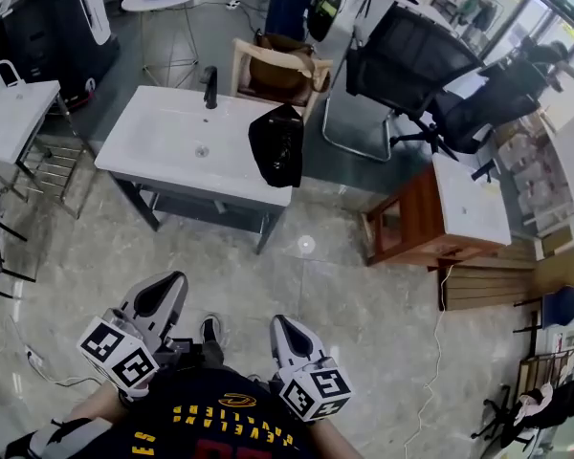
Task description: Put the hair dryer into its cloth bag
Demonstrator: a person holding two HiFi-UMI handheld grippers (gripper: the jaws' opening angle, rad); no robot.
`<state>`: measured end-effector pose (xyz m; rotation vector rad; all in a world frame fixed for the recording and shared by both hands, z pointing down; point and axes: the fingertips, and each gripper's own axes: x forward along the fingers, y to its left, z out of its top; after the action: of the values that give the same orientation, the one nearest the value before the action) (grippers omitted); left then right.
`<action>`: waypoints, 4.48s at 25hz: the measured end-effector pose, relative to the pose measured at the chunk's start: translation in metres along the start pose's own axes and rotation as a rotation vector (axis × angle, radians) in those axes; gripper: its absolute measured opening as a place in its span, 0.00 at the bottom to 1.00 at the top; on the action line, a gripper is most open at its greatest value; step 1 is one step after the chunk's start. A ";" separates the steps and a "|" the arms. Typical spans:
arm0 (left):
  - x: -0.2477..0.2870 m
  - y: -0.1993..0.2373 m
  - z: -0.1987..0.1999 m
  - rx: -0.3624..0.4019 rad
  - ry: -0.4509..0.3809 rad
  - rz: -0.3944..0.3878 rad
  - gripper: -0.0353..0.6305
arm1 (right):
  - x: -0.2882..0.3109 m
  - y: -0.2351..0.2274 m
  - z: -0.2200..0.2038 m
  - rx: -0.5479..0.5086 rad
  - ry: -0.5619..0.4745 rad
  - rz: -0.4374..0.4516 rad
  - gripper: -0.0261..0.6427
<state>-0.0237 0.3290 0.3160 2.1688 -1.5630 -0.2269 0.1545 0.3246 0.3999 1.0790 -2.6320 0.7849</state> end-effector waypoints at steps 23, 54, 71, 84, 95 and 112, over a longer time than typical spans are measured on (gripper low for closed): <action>0.116 0.120 0.028 -0.025 0.055 0.001 0.06 | 0.153 -0.048 0.041 0.045 0.067 -0.023 0.05; 0.406 0.176 0.020 0.168 0.227 -0.021 0.06 | 0.378 -0.275 0.142 0.043 0.268 -0.075 0.05; 0.443 0.226 -0.036 0.038 0.479 -0.187 0.30 | 0.480 -0.323 0.097 0.004 0.509 -0.251 0.40; 0.423 0.258 -0.032 -0.004 0.471 -0.109 0.30 | 0.499 -0.332 0.067 -0.047 0.571 -0.301 0.40; 0.410 0.248 -0.036 0.071 0.509 -0.145 0.30 | 0.487 -0.321 0.083 0.014 0.568 -0.289 0.39; 0.444 0.183 -0.092 0.329 0.666 -0.390 0.30 | 0.364 -0.292 0.108 0.127 0.360 -0.219 0.39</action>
<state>0.0072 -0.1065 0.5367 2.4216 -0.8404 0.6176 0.0997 -0.1244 0.5580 1.1128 -2.1522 1.0003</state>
